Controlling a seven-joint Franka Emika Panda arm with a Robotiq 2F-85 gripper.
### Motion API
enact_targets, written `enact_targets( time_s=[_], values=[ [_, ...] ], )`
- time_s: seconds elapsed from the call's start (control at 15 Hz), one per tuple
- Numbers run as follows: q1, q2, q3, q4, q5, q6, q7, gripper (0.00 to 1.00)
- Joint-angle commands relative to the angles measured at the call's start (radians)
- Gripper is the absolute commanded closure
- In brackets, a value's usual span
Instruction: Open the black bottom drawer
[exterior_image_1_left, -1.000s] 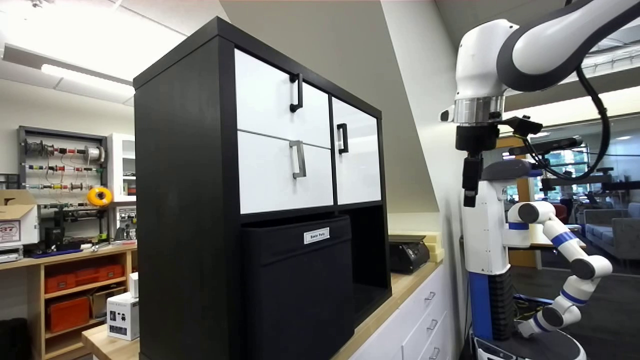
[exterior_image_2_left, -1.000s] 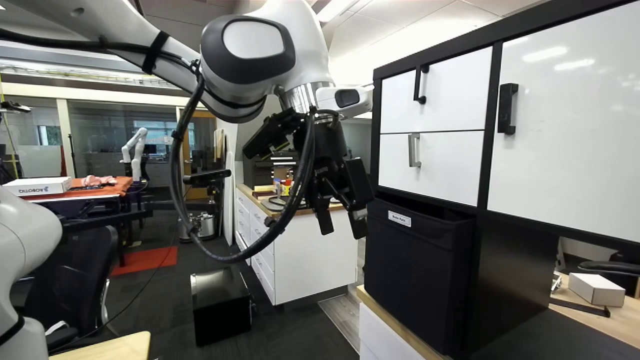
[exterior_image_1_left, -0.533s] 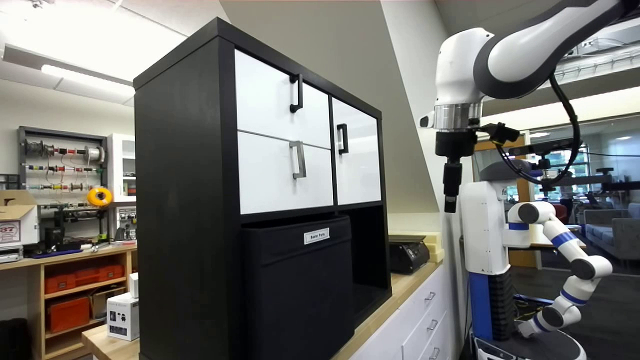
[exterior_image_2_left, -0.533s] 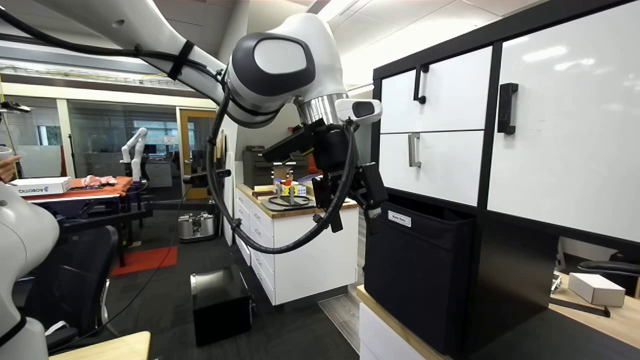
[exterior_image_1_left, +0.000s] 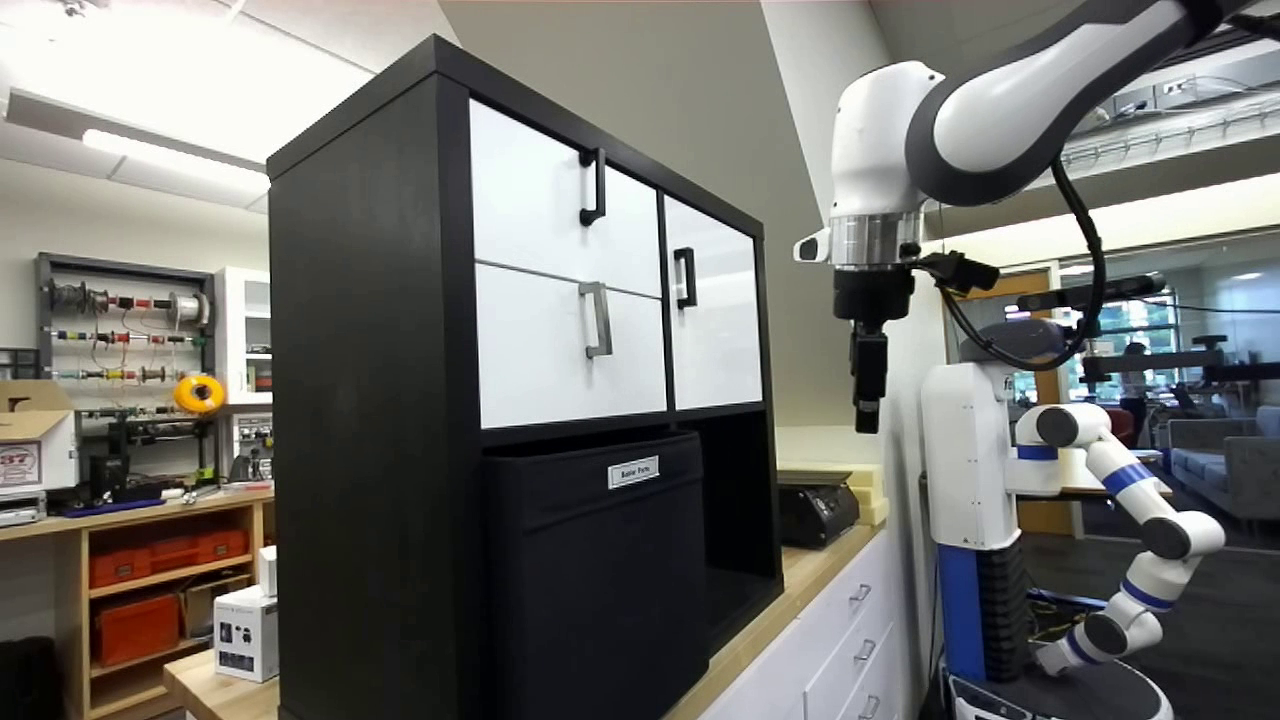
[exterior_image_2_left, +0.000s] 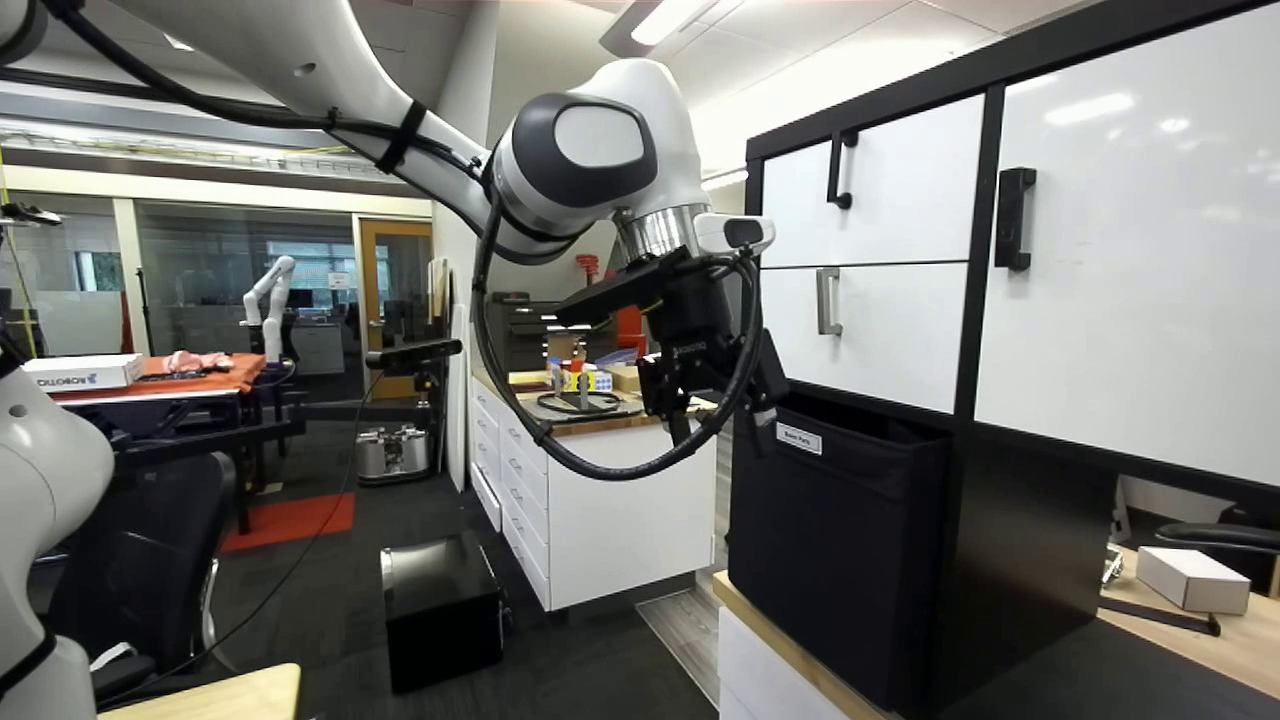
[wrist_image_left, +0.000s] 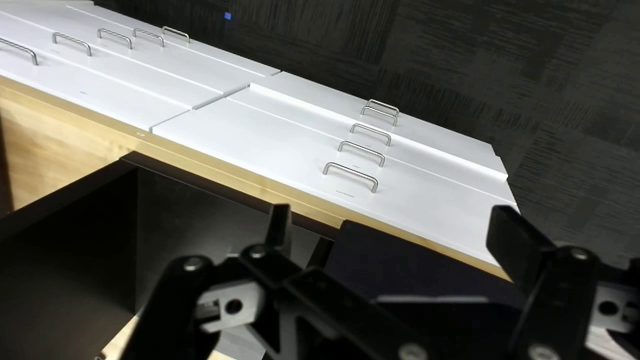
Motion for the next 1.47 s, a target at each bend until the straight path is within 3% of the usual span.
enact_targets(
  time_s=[0.0,0.93,1.4],
  values=[
    [0.000,0.002,0.001,0.003,0.001,-0.003,-0.002,0.00],
    [0.036,0.096,0.025,0.094,0.021,0.066,-0.065,0.00],
    [0.040,0.194,0.025,0.200,0.034,0.139,-0.232,0.00]
  ],
)
